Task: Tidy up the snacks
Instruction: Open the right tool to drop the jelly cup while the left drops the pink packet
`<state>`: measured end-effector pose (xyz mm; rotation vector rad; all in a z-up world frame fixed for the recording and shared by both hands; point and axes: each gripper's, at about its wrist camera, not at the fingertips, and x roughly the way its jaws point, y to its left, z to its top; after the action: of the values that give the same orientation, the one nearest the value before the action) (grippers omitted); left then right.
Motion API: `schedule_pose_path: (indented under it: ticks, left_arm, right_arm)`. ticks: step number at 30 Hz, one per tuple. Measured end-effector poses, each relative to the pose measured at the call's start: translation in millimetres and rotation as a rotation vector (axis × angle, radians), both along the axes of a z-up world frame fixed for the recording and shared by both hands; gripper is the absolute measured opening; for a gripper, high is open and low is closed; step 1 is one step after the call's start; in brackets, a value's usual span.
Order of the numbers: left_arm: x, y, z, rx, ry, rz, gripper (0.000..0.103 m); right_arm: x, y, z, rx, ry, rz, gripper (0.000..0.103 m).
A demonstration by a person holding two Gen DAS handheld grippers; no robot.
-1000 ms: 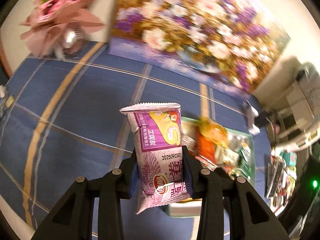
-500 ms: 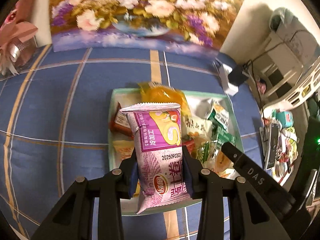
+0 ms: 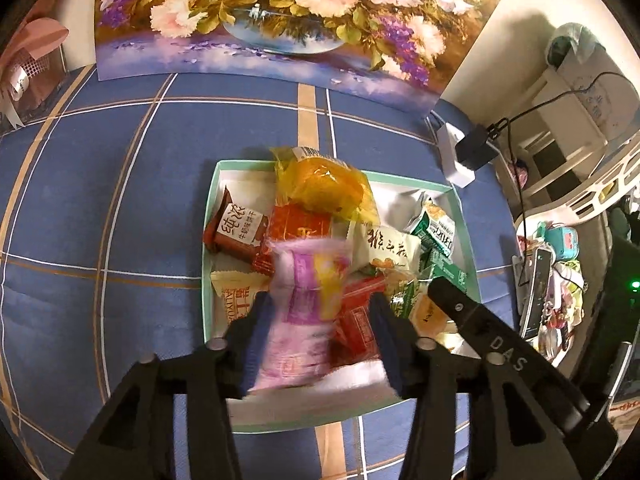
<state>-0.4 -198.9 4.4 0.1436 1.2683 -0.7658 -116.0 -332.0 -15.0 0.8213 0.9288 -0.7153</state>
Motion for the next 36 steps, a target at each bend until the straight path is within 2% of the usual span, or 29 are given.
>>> schedule_pose_path:
  ticks: [6, 8, 9, 12, 15, 18, 21, 25, 29, 36]
  left_arm:
    - [5, 8, 4, 0.007, -0.023, 0.035, 0.054]
    - [8, 13, 4, 0.031, -0.046, 0.063, 0.064]
    - [10, 16, 3, 0.052, -0.062, 0.081, 0.072]
    - [15, 28, 1, 0.105, -0.113, 0.124, 0.075]
    - [21, 40, -3, 0.168, -0.170, 0.163, 0.081]
    - [24, 54, -4, 0.206, -0.220, 0.194, 0.082]
    - [22, 70, -4, 0.247, -0.264, 0.227, 0.095]
    - [17, 94, -1, 0.289, -0.307, 0.248, 0.095]
    - [6, 115, 5, 0.326, -0.343, 0.275, 0.095]
    - [-17, 148, 10, 0.359, -0.378, 0.275, 0.095]
  right_arm:
    - [3, 1, -2, 0.002, -0.002, 0.012, 0.048]
    - [5, 2, -2, 0.001, 0.005, 0.021, 0.048]
    - [6, 3, -2, 0.000, 0.009, 0.026, 0.049]
    - [9, 8, -1, -0.015, 0.019, 0.048, 0.062]
    - [11, 15, 1, -0.047, 0.039, 0.071, 0.065]
    - [10, 24, 2, -0.067, 0.053, 0.085, 0.069]
    - [10, 41, 4, -0.098, 0.062, 0.125, 0.075]
    - [9, 67, 9, -0.142, 0.070, 0.177, 0.081]
    - [4, 95, 15, -0.174, 0.069, 0.221, 0.081]
    - [-15, 128, 15, -0.169, 0.064, 0.245, 0.081]
